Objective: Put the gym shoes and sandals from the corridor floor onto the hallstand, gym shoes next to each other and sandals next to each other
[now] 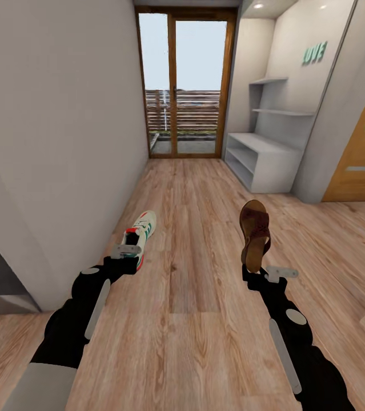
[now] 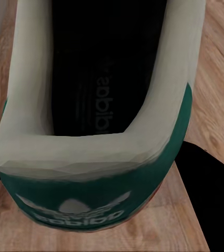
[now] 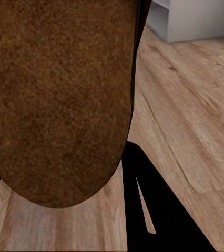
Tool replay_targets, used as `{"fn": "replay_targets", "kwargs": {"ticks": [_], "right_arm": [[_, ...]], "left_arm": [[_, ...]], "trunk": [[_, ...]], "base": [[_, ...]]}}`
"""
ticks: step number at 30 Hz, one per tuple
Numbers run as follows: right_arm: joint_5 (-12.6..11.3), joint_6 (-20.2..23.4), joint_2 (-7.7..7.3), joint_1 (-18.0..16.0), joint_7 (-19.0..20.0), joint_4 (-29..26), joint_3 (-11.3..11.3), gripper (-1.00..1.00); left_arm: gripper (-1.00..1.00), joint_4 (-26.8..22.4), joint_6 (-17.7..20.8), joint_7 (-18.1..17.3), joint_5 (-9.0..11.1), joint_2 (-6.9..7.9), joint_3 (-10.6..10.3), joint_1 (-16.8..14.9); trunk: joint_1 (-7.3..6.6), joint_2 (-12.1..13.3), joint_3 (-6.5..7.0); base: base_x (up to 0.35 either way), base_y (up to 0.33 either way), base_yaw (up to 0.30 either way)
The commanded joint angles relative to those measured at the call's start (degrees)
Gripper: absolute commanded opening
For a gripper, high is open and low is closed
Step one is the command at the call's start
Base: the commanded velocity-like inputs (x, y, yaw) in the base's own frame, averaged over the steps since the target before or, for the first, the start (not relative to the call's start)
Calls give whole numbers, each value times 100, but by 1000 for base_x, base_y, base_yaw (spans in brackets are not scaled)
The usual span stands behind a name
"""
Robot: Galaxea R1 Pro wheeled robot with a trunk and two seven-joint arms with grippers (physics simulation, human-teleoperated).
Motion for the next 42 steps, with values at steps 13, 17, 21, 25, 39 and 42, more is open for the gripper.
{"fn": "replay_targets", "kwargs": {"ticks": [13,17,21,25,39,42], "right_arm": [[-67,27,-1,-3,-39,-18,2,-100],[-67,27,-1,-5,-39,-18,2,-100],[-67,27,-5,-5,-39,-18,2,-100],[-67,27,-1,-3,-39,-13,2,-100],[-67,26,-1,-5,-37,-5,2,-100],[-72,26,-3,-6,-31,-1,2,-100]], "left_arm": [[-100,-6,29,-15,11,-10,5,-3],[-100,5,29,-14,9,-10,5,-3],[-100,46,29,-15,3,-10,5,-3],[-100,55,29,-15,2,-9,5,-3],[-100,62,29,-15,10,-2,5,-3],[-100,64,29,-15,11,-5,5,-3]], "trunk": [[2,-2,111],[2,-2,148],[2,-2,186],[2,-2,223],[2,-2,280],[2,-2,280]], "base": [[347,0,0],[347,0,0],[347,0,0],[347,0,0],[347,0,0],[347,0,0]]}}
